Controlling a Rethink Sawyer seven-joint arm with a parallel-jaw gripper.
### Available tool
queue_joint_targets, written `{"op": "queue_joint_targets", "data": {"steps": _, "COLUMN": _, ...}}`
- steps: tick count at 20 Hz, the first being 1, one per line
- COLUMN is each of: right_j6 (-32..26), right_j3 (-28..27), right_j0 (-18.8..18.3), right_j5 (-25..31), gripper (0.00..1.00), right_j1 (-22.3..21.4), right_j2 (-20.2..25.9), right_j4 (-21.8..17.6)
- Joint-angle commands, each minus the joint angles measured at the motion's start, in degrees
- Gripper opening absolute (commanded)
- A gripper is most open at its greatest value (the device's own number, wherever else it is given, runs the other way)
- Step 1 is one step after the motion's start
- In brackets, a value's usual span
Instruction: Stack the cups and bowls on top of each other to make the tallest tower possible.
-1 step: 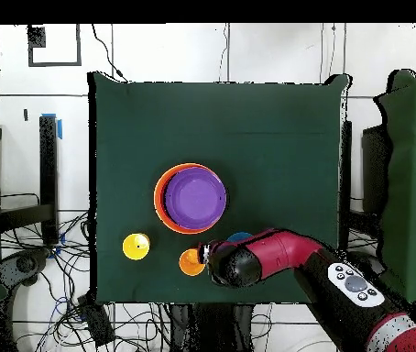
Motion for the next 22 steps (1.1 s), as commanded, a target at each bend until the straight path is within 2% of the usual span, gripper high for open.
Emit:
{"op": "queue_joint_targets", "data": {"steps": 1, "right_j6": -2.22, "right_j3": -5.07, "right_j0": 1.04, "right_j5": -2.71, "gripper": 1.0, "right_j1": 3.91, "right_j2": -2.15, "right_j4": -4.63}}
{"op": "queue_joint_targets", "data": {"steps": 7, "right_j6": -4.53, "right_j3": -4.03, "right_j0": -0.95, "right_j5": -0.07, "gripper": 1.0, "right_j1": 2.09, "right_j2": -0.08, "right_j4": -2.61}}
{"op": "queue_joint_targets", "data": {"steps": 15, "right_j6": -4.54, "right_j3": -3.28, "right_j0": -1.1, "right_j5": 1.26, "gripper": 1.0, "right_j1": 0.66, "right_j2": 1.15, "right_j4": -1.03}}
{"op": "queue_joint_targets", "data": {"steps": 22, "right_j6": -5.08, "right_j3": 0.45, "right_j0": -2.05, "right_j5": 4.89, "gripper": 1.0, "right_j1": -5.19, "right_j2": 4.0, "right_j4": 3.69}}
